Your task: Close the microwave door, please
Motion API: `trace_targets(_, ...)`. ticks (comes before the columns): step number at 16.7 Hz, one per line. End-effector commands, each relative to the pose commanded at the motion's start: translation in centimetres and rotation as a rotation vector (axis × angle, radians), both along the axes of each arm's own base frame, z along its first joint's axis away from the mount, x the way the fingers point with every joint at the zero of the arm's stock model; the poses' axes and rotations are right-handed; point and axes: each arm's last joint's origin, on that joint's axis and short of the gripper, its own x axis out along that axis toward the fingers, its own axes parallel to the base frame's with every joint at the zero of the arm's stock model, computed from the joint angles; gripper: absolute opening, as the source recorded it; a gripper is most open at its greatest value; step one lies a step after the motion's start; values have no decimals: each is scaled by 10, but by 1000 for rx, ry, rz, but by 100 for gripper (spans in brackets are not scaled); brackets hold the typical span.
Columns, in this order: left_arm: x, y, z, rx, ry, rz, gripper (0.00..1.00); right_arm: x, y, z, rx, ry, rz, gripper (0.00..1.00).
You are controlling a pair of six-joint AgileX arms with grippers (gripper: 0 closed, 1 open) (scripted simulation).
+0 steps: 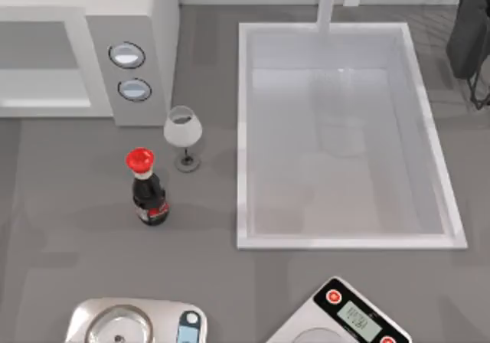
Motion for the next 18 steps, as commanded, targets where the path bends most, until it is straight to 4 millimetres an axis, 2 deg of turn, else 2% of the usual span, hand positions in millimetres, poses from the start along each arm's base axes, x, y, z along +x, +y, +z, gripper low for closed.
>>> trace_targets(9, 4, 2, 0, 0, -2, -3, 0, 0, 0, 0, 0, 0, 0, 100)
trace_targets(18, 21, 8, -14, 2, -6, -3, 0, 0, 0, 0, 0, 0, 0, 100)
